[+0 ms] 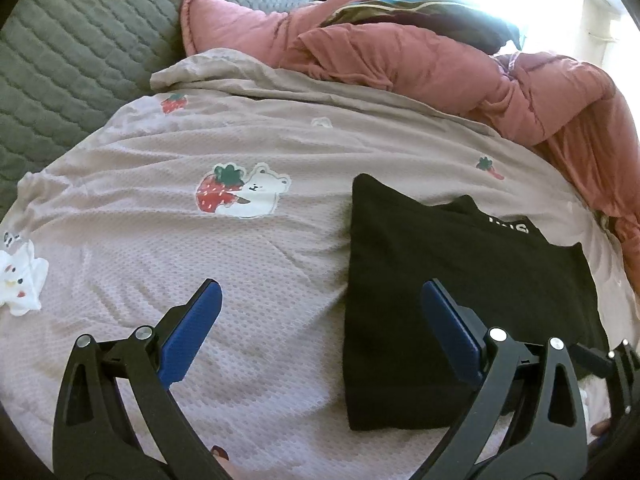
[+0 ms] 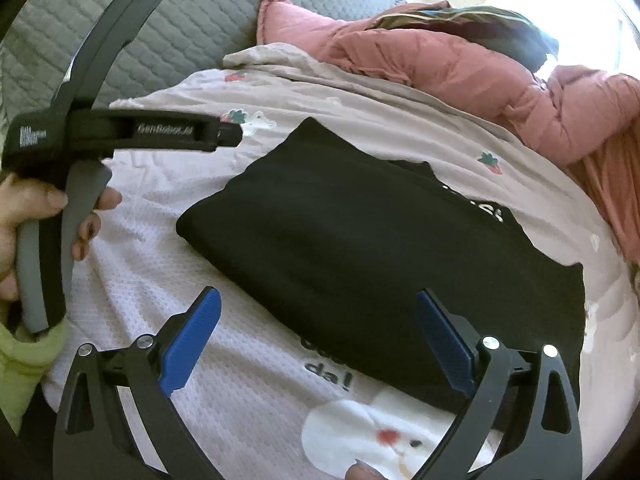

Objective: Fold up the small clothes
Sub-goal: 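Move both open tools to the folded edge of the black shirt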

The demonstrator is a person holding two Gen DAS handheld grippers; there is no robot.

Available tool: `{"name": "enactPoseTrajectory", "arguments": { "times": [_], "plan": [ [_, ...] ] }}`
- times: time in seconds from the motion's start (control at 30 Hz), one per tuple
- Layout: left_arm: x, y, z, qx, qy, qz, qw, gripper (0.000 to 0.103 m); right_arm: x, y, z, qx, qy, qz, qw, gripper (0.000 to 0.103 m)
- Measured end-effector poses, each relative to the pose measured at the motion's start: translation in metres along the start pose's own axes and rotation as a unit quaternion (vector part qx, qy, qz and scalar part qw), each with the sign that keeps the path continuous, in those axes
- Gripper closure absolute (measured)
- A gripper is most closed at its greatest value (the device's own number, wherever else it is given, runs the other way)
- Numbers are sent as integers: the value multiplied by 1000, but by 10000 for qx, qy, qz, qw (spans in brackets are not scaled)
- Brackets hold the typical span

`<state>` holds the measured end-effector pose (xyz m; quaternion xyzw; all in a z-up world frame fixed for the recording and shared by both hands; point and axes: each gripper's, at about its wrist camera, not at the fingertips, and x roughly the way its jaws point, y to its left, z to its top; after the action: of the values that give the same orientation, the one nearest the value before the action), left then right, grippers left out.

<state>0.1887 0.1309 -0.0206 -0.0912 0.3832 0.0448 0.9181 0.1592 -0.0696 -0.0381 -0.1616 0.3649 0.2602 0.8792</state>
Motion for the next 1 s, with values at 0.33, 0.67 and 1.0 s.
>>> {"name": "enactPoseTrajectory", "arguments": {
  "times": [0.33, 0.67, 1.0],
  "plan": [
    [9, 11, 6, -103, 54, 152, 9998, 10, 29, 21, 2, -474, 161, -99, 9987, 6],
    [23, 14, 13, -36, 97, 339, 9994, 10, 55, 31, 7, -940, 280, -450, 9942, 6],
    [47, 35, 20, -548, 373, 79, 9978, 10, 82, 39, 23, -1210, 259, -698, 9899, 5]
  ]
}}
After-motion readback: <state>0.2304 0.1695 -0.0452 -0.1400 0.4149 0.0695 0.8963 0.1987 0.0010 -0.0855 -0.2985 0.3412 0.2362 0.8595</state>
